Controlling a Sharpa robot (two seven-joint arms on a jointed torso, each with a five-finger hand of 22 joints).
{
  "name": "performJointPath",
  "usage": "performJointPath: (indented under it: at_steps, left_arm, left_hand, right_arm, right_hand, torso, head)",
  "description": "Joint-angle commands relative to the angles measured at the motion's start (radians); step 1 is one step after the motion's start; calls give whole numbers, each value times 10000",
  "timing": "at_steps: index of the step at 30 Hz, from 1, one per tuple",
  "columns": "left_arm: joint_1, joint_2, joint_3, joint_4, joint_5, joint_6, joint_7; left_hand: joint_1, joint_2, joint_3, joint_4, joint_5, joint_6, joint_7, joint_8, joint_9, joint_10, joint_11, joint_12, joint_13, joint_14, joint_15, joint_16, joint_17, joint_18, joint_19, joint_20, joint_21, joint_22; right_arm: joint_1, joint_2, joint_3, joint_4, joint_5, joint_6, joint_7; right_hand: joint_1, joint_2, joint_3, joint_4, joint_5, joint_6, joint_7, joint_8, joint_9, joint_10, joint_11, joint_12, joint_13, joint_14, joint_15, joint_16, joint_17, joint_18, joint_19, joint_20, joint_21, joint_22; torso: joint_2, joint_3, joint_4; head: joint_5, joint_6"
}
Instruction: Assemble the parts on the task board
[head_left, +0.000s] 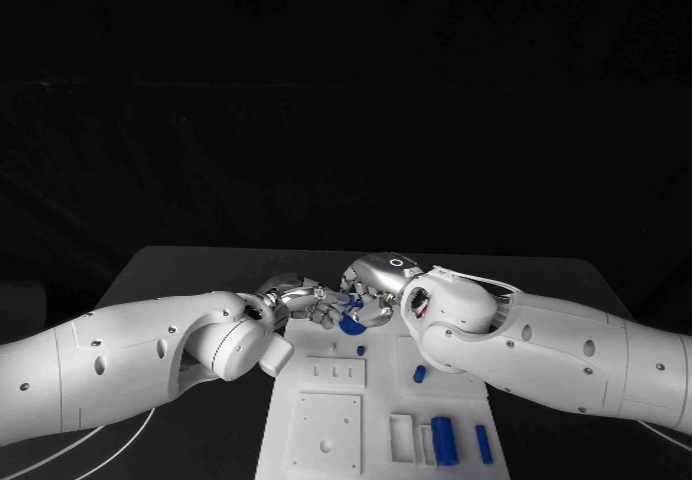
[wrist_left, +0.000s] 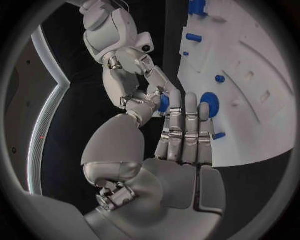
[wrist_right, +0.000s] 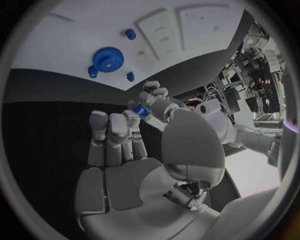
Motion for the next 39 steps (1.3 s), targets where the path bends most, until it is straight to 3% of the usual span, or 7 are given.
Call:
performJointPath:
  at_steps: [1,9,17,18,21,29,39]
  left_arm:
    - [23,13,14,12,-282,-30,-35]
    - [23,5,14,-3,-358,-101,-35]
    - [23,-46,13,-74,-1042,-197,-185]
    - [23,-51,13,-100,-1187,-179,-237]
    - [23,-94,13,-133,-1723,-180,-364]
    - [24,-189,10,-154,-3048,-130,-701]
    - [72,-334,-32,100,-4668,1298,-1828]
  left_hand:
    - [8,-106,109,-1,20,253,-154,42,122,88,-26,78,68,71,-15,112,37,-150,54,-78,68,27]
    - [-256,-68,173,27,59,501,-247,107,219,259,-150,375,335,181,-144,488,155,-150,170,-182,261,125]
    - [-482,-15,224,-17,199,650,-305,124,294,291,-229,635,553,232,-236,764,220,-150,258,-276,413,198]
    - [-710,27,135,14,683,939,-420,273,394,559,-379,934,733,473,-363,1079,349,-134,391,-331,586,298]
    - [-1073,188,209,-245,864,1090,-485,269,546,399,-455,1401,1124,370,-470,1457,415,-150,353,-471,847,489]
    - [-1636,353,421,-738,1628,1433,-647,319,1040,482,-673,2082,1781,676,-736,1968,330,-150,656,-822,1609,772]
    - [-1824,415,555,-888,1710,1523,-705,178,1402,486,-814,2755,2327,821,-956,2535,318,-81,906,-1081,2435,772]
  right_arm:
    - [-7,-36,-1,-4,-93,116,-21]
    - [-7,-166,-2,-25,-58,35,-33]
    - [-7,-665,-6,-115,465,-758,315]
    - [-7,-753,-6,-110,505,-820,361]
    - [-8,-1071,-6,-120,611,-1062,468]
    - [-6,-1731,-2,-566,1264,-1823,1078]
    - [149,-2098,34,-1133,2001,-1919,1242]
  right_hand:
    - [-23,-107,-1,89,-31,197,147,39,-10,11,-72,4,1,0,-46,-48,18,445,56,-18,-66,16]
    - [-47,-165,-38,111,-33,186,149,30,-14,6,-70,-1,3,-3,-45,-53,21,445,54,-12,-71,22]
    - [-464,-399,-652,78,-42,-213,257,-193,-105,-158,18,-110,-26,-99,47,-161,-6,445,-90,42,-163,21]
    - [-708,-418,-1057,-76,-70,-578,325,-390,-185,-312,81,-208,-57,-227,166,-275,-45,408,-252,78,-259,-4]
    - [-954,-422,-1632,-361,-11,-1022,540,-611,-264,-651,309,-468,-184,-523,314,-653,-202,426,-633,177,-601,-124]
    - [-896,-415,-1600,-257,55,-969,543,-556,-225,-607,306,-500,-279,-464,313,-785,-270,445,-582,277,-702,-157]
    - [-776,-417,-1511,-202,149,-917,517,-514,-198,-537,281,-490,-338,-381,287,-814,-279,445,-509,303,-717,-149]
  torso:
    - [0,-2,3]
    - [-2,0,-4]
    - [-12,-12,-7]
    - [-12,-9,-7]
    - [-10,-6,5]
    - [-19,14,-7]
    - [-45,40,-2]
  head:
    - [8,-6]
    - [34,-9]
    - [58,-29]
    - [63,-38]
    - [43,-42]
    - [44,-157]
    - [34,-417]
